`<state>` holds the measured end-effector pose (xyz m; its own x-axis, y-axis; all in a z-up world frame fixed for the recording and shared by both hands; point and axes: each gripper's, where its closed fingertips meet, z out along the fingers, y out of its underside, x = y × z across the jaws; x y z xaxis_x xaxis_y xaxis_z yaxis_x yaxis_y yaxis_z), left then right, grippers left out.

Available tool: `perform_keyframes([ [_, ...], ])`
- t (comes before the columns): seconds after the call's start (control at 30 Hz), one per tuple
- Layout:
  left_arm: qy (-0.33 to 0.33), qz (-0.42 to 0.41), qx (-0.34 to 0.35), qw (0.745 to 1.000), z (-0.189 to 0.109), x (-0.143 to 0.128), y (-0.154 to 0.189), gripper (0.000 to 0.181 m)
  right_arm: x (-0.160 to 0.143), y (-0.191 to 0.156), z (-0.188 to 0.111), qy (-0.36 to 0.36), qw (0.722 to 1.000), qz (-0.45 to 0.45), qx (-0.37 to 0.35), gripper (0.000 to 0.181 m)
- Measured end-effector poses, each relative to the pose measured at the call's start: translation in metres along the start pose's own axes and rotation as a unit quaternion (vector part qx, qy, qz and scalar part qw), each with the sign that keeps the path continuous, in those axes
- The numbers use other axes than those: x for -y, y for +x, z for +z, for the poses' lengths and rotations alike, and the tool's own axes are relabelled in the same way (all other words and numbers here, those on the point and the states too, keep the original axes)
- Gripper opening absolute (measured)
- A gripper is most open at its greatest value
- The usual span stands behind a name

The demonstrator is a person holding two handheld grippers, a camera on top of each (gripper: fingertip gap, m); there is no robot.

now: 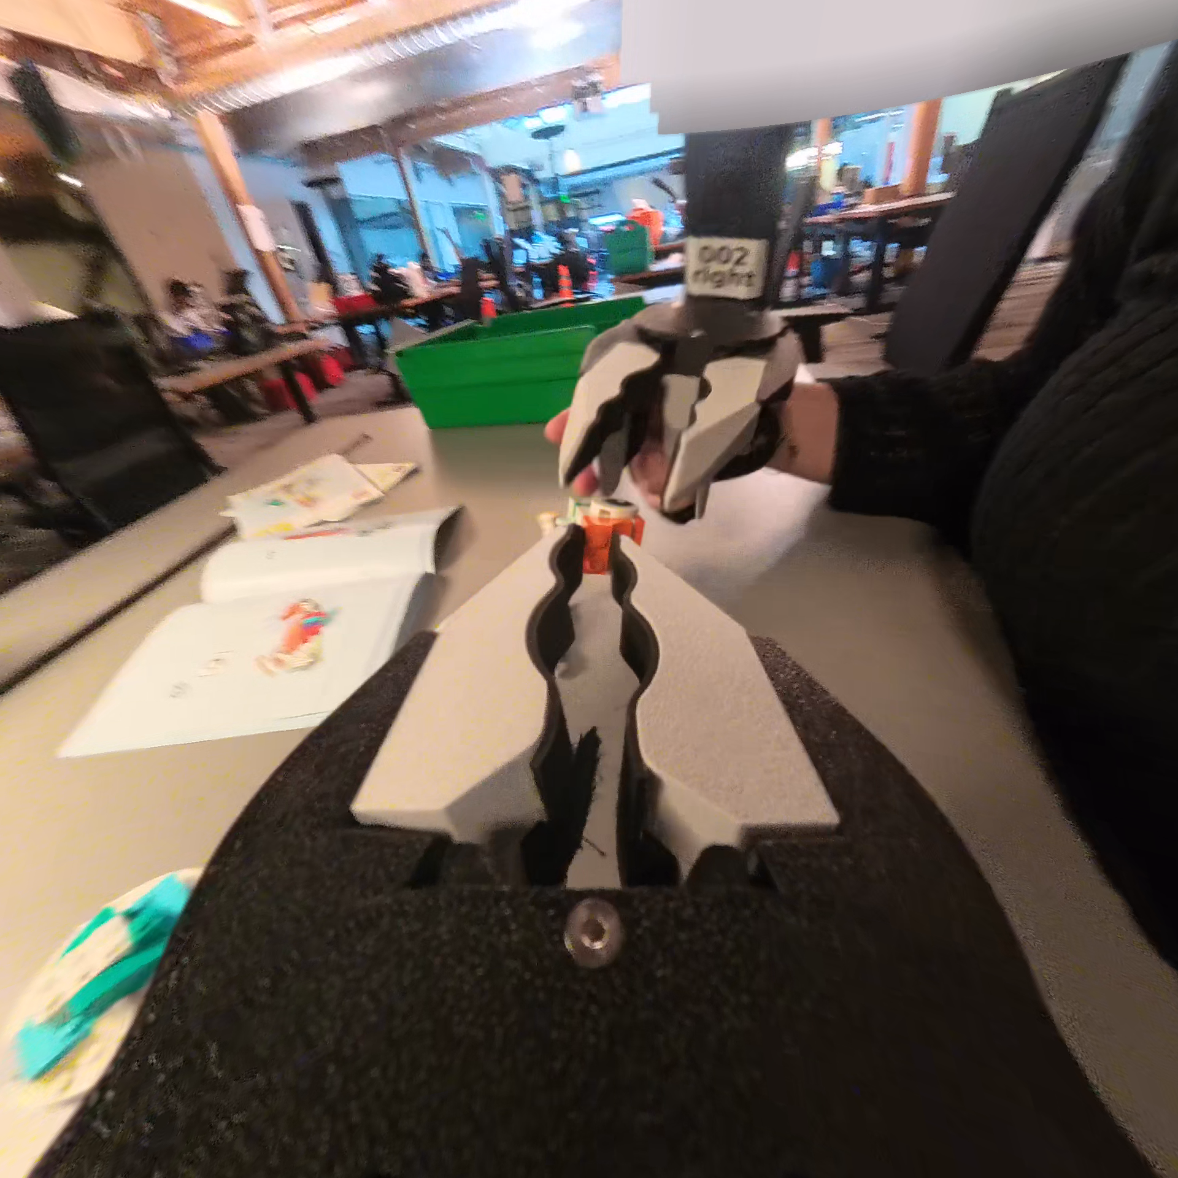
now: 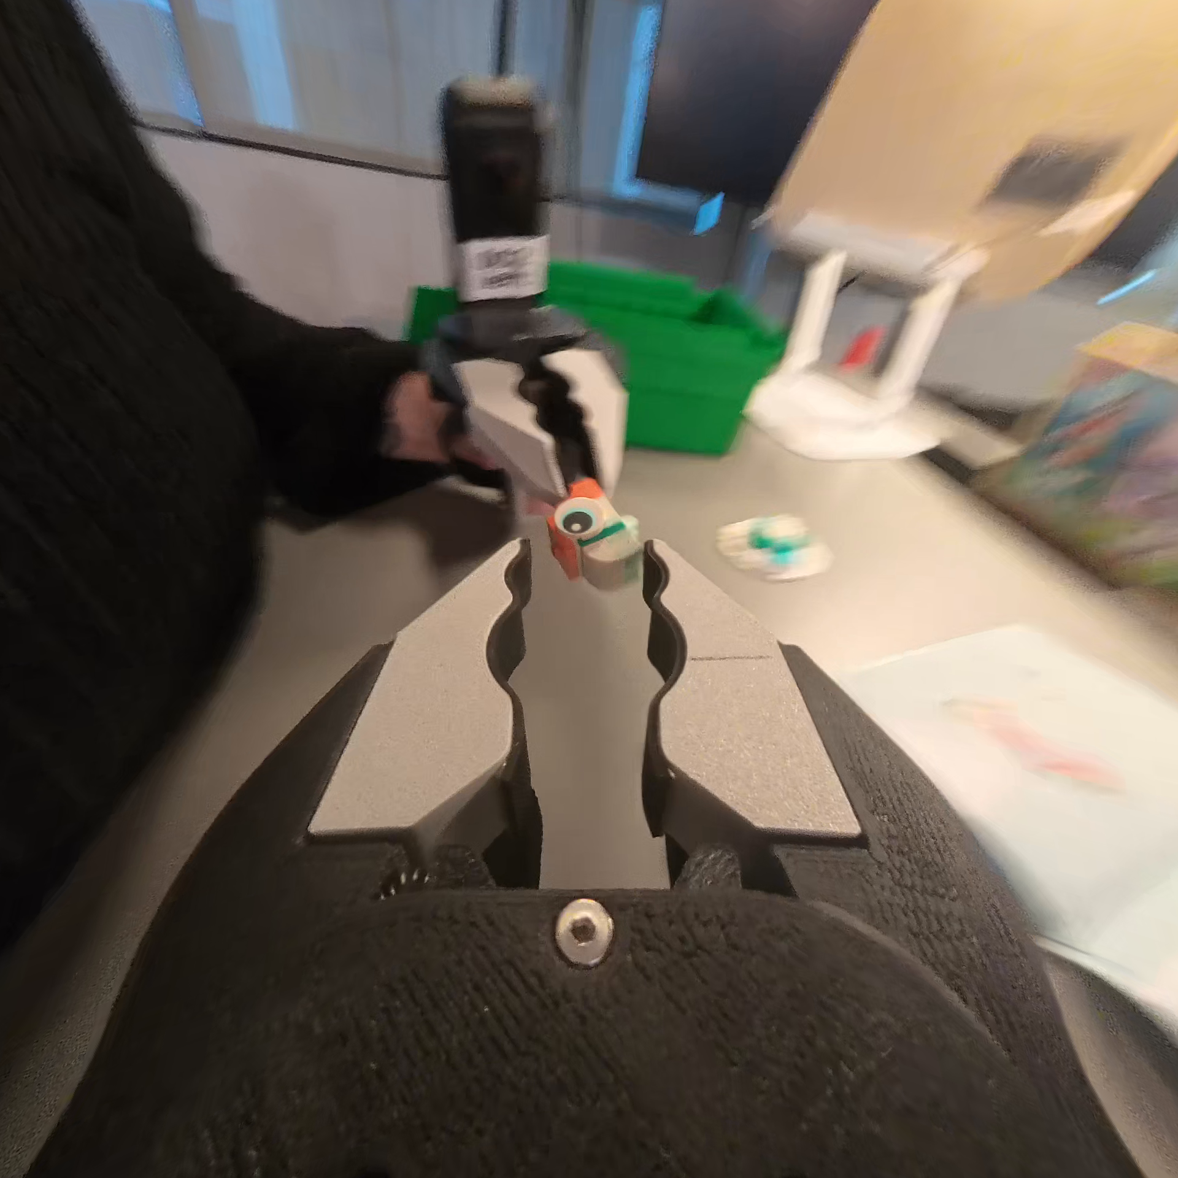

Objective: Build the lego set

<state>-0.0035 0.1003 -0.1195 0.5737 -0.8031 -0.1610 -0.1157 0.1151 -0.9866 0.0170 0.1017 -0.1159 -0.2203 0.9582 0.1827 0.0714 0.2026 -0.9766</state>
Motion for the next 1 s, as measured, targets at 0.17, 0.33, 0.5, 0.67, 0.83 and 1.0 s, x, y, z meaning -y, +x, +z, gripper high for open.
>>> perform_keyframes([
  [0.17,-0.05,0.02,0.106,0.993,-0.013,-0.013,-0.041,0.005,0.0,0.068,-0.046,-0.042,0.995,-0.006,-0.091,0.03],
  [0.33,-0.13,-0.014,0.144,0.981,-0.018,-0.042,-0.059,0.006,-0.025,0.124,-0.059,-0.091,0.986,-0.025,-0.137,0.026],
  [0.5,-0.188,-0.038,0.117,0.974,-0.022,-0.065,-0.057,0.006,-0.043,0.18,-0.063,-0.016,0.965,-0.059,-0.255,0.026],
  [0.67,-0.237,-0.061,0.091,0.965,-0.033,-0.075,-0.053,0.006,-0.035,0.199,-0.078,0.043,0.938,-0.119,-0.321,0.025],
  [0.83,-0.306,-0.051,0.083,0.947,-0.042,-0.07,-0.062,0.006,-0.026,0.194,-0.08,0.072,0.935,-0.147,-0.316,0.024],
  [1.0,-0.445,-0.019,0.029,0.895,-0.046,-0.069,-0.071,0.006,-0.023,0.184,-0.076,0.094,0.942,-0.148,-0.286,0.024],
])
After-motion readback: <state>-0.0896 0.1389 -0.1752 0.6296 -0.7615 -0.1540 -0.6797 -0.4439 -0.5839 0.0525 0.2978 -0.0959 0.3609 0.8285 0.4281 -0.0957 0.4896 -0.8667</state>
